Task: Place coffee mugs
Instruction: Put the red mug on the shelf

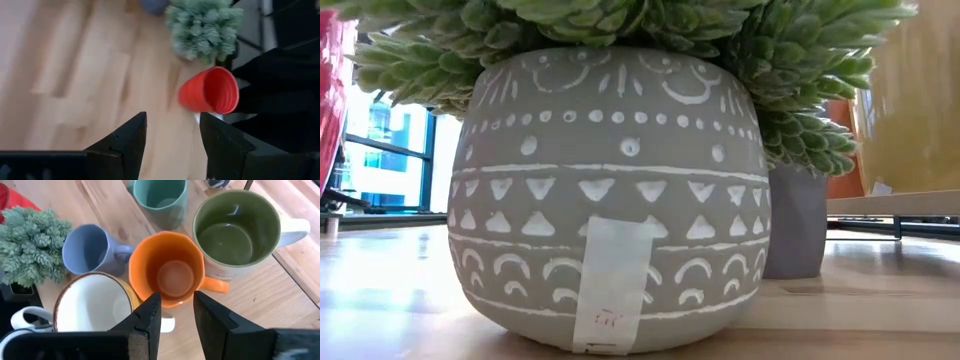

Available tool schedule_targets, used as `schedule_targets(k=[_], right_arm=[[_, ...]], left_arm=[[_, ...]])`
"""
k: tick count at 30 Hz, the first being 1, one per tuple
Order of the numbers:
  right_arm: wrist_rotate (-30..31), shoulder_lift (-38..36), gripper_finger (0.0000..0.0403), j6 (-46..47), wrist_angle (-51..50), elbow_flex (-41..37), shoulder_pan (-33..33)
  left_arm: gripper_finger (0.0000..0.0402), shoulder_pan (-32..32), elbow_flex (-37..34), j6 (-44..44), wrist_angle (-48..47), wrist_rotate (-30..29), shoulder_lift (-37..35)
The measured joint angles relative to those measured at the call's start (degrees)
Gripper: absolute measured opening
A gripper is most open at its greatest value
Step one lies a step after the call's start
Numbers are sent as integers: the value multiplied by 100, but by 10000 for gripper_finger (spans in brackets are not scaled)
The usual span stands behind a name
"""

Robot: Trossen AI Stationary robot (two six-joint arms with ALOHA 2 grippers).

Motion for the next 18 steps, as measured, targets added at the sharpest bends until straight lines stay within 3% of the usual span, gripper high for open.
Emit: schedule_targets(k=[5,8,13,18], right_arm=[[13,0,94,-46,6,0,-35],[20,0,94,-106,9,0,-96],[478,2,94,-200,120,0,-205],[824,2,94,-347,449,0,-323]], left_arm=[[172,-434,-1445,-385,2635,-127,80],[172,-471,-1887,-459,3572,-142,291],[172,-437,-1805,-376,4228,-107,987],[172,-426,-1009,293,4311,-134,1720]])
